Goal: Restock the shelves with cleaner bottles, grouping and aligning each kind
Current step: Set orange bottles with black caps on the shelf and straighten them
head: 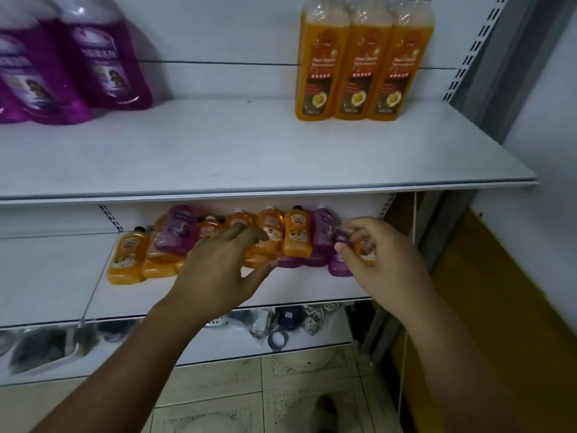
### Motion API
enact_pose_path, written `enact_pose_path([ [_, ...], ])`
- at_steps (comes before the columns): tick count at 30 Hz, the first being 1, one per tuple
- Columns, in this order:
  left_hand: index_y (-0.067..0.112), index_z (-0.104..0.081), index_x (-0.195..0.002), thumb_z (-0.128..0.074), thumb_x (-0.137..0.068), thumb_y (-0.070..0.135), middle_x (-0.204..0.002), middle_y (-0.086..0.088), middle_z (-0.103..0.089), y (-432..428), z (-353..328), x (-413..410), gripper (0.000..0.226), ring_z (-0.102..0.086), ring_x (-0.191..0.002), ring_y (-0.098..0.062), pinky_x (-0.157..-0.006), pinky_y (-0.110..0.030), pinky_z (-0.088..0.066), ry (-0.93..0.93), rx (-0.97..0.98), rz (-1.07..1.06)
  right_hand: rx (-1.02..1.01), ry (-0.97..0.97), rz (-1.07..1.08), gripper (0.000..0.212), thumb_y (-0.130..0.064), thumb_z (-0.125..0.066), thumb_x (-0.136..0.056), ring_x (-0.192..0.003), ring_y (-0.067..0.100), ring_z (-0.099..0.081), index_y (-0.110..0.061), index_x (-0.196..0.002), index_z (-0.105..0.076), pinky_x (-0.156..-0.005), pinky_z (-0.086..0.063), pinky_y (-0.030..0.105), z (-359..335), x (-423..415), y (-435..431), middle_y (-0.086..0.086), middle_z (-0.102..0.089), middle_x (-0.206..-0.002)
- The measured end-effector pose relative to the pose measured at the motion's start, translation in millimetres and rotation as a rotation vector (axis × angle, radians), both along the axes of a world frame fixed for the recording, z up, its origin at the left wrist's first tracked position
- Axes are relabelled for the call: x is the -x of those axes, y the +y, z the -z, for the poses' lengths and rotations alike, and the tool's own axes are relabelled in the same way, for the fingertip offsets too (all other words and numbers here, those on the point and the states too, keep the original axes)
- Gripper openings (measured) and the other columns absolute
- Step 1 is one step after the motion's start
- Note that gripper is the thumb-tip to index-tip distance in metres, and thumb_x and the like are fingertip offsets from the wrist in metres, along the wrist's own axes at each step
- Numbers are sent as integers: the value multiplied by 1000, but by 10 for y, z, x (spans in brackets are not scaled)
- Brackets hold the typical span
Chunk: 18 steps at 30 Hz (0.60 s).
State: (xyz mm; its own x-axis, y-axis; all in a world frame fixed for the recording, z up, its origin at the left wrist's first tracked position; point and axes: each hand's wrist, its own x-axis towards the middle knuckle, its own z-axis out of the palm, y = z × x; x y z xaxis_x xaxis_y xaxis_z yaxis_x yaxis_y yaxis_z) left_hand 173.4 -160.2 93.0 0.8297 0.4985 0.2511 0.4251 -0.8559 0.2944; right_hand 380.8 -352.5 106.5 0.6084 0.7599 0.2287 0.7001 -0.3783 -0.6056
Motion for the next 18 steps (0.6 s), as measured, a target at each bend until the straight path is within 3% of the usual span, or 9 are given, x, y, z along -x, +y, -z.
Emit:
enact_pose_path([
  [3, 32, -62, -128, -53, -89, 70, -121, 6, -71, 172, 316, -114, 55, -70, -102, -22, -73, -38, -60, 43, 96, -71, 24, 101, 2, 39, -61, -65, -86, -97, 14, -65, -40, -118, -61, -81, -60, 43, 327, -157, 185, -21, -66, -98],
  [5, 29, -62, -131, -61, -90, 66, -125, 2, -70, 305, 532, -256, 55, -70, -106, -24, -77, -36, -59, 65, 209, -143, 52, 223, 14, 32, -51, -73, -87, -95, 12, -67, -38, -114, -62, -84, -61, 42, 548, -306, 322, -18, -66, -101],
  [7, 25, -60, -136, -70, -92, 57, -132, -3, -67, 443, 755, -411, 55, -69, -111, -27, -85, -36, -58, 100, 338, -222, 58, 339, 29, 31, -39, -79, -89, -98, 11, -68, -32, -115, -64, -84, -59, 32, 724, -450, 460, -12, -67, -104],
  [10, 20, -56, -141, -71, -94, 50, -136, -8, -66, 622, 1060, -658, 58, -67, -116, -29, -94, -38, -56, 130, 496, -296, 37, 464, 87, 36, -30, -81, -90, -93, 9, -67, -17, -120, -66, -67, -49, 8, 941, -660, 667, -12, -63, -101],
  [13, 17, -49, -148, -68, -98, 43, -140, -10, -64, 738, 1309, -901, 59, -64, -124, -30, -94, -32, -49, 180, 587, -316, 7, 605, 132, 35, -25, -79, -92, -87, 0, -60, -17, -120, -61, -59, -44, 1, 1232, -883, 828, -11, -60, -101],
  [15, 18, -44, -152, -65, -101, 43, -141, -11, -64, 800, 1455, -1048, 61, -62, -126, -31, -94, -33, -47, 209, 587, -309, -20, 735, 142, 33, -25, -76, -94, -87, -3, -58, -21, -120, -56, -58, -44, 4, 1415, -986, 919, -8, -62, -105],
  [18, 17, -45, -151, -62, -103, 41, -138, -13, -65, 854, 1625, -1244, 56, -63, -124, -32, -96, -35, -48, 238, 557, -299, -72, 818, 161, 20, -24, -72, -98, -93, 8, -67, -31, -110, -57, -66, -51, 19, 1671, -1093, 1036, -5, -68, -106],
])
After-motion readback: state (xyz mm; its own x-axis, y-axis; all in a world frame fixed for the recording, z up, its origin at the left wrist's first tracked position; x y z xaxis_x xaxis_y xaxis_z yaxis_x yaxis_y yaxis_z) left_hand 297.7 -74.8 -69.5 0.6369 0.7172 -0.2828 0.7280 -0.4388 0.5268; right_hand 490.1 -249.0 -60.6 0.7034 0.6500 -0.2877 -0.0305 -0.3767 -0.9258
